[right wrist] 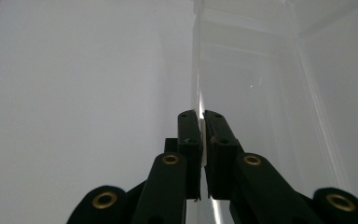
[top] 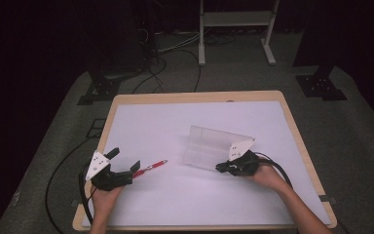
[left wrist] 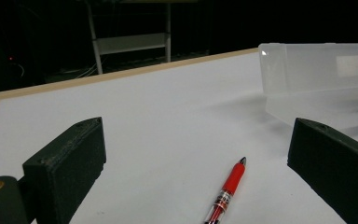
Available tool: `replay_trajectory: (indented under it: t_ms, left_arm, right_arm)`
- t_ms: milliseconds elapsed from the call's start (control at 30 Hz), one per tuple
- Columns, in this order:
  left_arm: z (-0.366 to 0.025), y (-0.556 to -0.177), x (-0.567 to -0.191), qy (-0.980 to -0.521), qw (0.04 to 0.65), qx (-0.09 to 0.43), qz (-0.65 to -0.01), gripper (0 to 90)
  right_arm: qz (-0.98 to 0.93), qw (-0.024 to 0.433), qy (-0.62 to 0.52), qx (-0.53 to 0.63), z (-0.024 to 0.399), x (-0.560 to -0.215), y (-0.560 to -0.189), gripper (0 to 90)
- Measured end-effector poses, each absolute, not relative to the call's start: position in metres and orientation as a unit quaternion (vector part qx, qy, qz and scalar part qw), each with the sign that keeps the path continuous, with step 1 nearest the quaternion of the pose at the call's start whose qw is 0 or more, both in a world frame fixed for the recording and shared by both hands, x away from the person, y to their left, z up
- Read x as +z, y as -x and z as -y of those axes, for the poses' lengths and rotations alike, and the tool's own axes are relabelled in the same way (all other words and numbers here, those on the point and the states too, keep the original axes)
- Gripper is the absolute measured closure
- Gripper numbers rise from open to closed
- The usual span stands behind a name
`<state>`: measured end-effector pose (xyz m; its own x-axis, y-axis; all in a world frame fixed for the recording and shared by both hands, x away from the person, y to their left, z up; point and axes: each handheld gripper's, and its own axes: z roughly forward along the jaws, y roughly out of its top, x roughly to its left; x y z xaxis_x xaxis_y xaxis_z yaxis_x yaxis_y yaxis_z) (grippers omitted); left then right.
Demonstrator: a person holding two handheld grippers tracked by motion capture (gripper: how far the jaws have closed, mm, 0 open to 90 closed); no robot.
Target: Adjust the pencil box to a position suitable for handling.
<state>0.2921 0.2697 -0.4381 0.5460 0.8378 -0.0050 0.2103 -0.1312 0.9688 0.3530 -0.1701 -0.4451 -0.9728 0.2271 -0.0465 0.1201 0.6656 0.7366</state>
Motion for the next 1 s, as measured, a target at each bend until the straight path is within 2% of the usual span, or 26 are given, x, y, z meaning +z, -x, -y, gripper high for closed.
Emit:
replay_trajectory:
  t_ms: [333, 1000]
  left_arm:
    - [-0.269, -0.293, -0.439, -0.694, 0.541, 0.289, -0.378, 3.6]
    - [-0.265, -0.293, -0.44, -0.705, 0.534, 0.285, -0.369, 3.6]
  right_arm:
    - [-0.915, 0.046, -0.085, 0.392, 0.165, -0.454, -0.347, 85.6]
    - [-0.917, 0.033, -0.093, 0.386, 0.164, -0.467, -0.343, 84.1]
